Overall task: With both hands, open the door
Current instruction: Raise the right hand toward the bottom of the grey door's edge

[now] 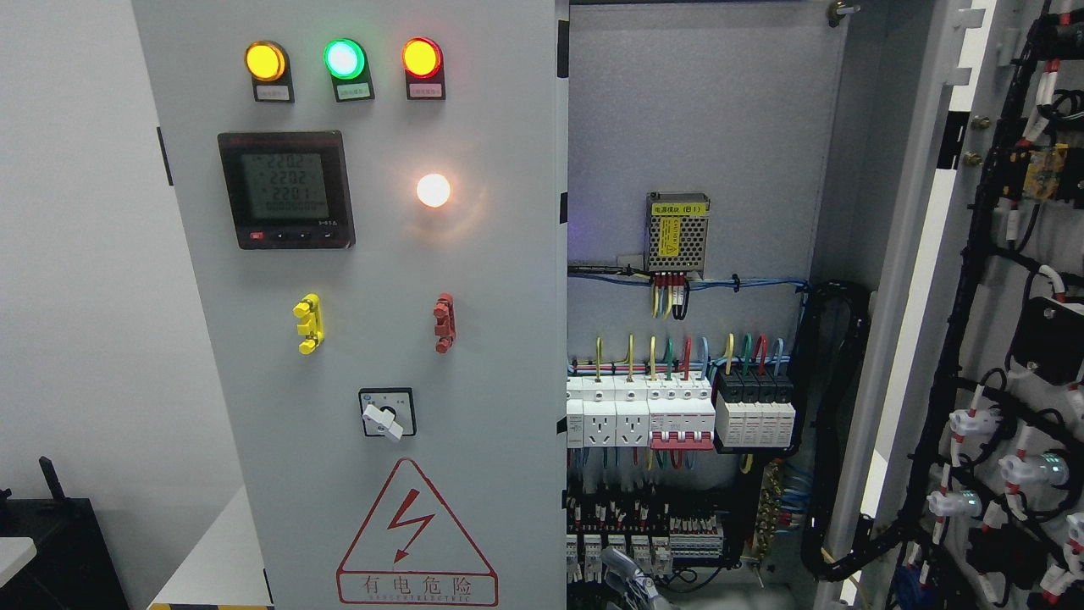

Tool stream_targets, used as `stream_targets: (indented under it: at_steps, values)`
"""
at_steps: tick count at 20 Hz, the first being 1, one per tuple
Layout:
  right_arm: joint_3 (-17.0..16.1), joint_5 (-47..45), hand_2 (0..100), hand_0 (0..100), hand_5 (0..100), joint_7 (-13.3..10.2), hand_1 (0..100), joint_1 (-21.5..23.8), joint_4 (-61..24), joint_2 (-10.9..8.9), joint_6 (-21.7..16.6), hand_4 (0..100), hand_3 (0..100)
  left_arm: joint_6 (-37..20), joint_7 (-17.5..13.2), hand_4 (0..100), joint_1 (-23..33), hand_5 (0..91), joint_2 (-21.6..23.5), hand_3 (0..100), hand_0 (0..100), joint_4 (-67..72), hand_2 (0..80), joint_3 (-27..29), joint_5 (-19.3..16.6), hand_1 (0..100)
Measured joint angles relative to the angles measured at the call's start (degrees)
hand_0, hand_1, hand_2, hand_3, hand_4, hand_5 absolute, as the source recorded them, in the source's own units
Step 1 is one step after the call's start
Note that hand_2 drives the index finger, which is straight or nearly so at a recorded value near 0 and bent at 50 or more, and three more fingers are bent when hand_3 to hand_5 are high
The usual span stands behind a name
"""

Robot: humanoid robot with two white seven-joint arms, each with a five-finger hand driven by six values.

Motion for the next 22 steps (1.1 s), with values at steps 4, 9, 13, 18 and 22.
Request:
stream_targets:
  at_steps: [4,9,13,18,22]
  values:
    - [-0.24,-0.45,0,0,0,-0.04,0,-1.46,1.13,0.44,0.26,0,0,0.01,0.0,3,0.0,0.0,0.0,0,0,0.0,0.0,0.0,0.0,0]
    - [-0.56,-0.66,0,0,0,0.11,0,-3.32,2.92,0.78,0.34,0,0,0.01,0.0,3,0.0,0.0,0.0,0,0,0.0,0.0,0.0,0.0,0]
    - [-0.79,-0.66,0,0,0,0.16,0,-4.91,4.57,0.82,0.45,0,0,0.08,0.0,3,0.0,0.0,0.0,0,0,0.0,0.0,0.0,0.0,0]
    - [-0.97,-0.75,0,0,0,0.18,0,-6.69,6.78,0.82,0.86,0,0,0.23,0.0,3,0.01,0.0,0.0,0,0,0.0,0.0,0.0,0.0,0]
    - [-0.94,-0.82,0,0,0,0.19,0,-7.99,8.17,0.81,1.07,0,0,0.07,0.0,3,0.01,0.0,-0.01,0,0,0.0,0.0,-0.01,0.0,0]
